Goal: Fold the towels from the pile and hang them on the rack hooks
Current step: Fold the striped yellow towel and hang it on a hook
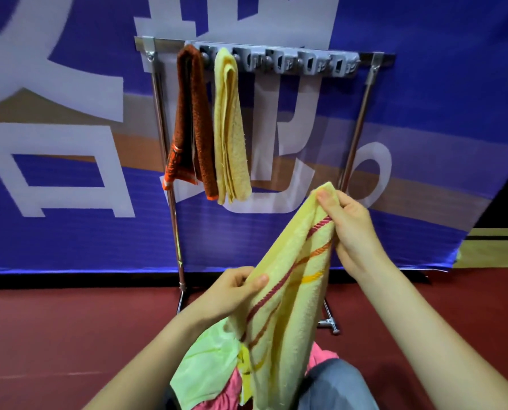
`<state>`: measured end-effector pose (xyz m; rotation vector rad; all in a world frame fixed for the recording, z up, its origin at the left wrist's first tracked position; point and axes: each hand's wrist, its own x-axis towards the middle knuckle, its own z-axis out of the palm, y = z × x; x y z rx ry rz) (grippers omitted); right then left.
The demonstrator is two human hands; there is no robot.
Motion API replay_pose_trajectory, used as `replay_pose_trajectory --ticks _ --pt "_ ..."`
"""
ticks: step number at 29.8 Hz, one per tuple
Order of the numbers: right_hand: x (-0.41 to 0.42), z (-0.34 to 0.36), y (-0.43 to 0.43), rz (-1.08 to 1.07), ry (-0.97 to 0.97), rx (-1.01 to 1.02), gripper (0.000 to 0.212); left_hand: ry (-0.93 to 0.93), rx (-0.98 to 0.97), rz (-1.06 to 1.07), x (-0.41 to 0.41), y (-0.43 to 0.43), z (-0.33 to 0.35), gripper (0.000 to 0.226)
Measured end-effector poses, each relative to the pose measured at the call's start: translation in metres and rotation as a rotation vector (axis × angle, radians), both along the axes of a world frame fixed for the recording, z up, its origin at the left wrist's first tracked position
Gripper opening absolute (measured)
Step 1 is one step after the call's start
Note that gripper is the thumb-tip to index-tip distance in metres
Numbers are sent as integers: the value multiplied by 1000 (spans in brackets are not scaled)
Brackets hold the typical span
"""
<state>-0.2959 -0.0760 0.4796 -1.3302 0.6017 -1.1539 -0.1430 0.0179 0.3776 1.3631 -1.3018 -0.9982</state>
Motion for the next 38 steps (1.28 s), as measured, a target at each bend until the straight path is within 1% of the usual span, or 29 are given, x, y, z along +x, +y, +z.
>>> replay_pose_trajectory --ticks 1,4,8,9,13,15,18,20,22,26,29,31,33,38 --pt "-3 -1 -2 -17 -21 19 19 -3 14 27 7 6 -4 27" --pt "-15 -6 -13 -80 -67 66 20 -73 66 107 30 22 -14 35" --pt "-32 -16 -29 -169 -72 105 19 -75 165 101 61 46 -20 36" --pt "-35 -19 -32 -187 -57 109 19 -68 178 103 67 49 -20 33" --pt "-42 -34 -39 -228 44 120 18 18 220 86 81 61 -17 7" --pt "-45 -40 -40 -249 68 127 18 55 245 71 81 66 -17 13" --pt "-47 -50 -41 -268 68 168 20 100 275 155 80 70 -18 7" --pt "-45 -59 -41 -285 71 209 21 134 259 260 79 70 -18 20" --pt "-39 -71 -37 -289 77 243 20 185 219 333 73 66 -15 25" --pt "-14 -98 -15 -214 147 256 20 291 182 378 50 47 -3 19" --pt "10 -112 11 -144 197 270 23 355 199 392 33 36 3 21" --pt "26 -118 31 -85 231 235 22 355 207 399 22 31 4 20" --pt "40 -122 50 -49 257 132 22 359 216 421 15 28 4 16" --pt "57 -133 71 -5 317 -43 29 348 243 456 13 30 3 19"
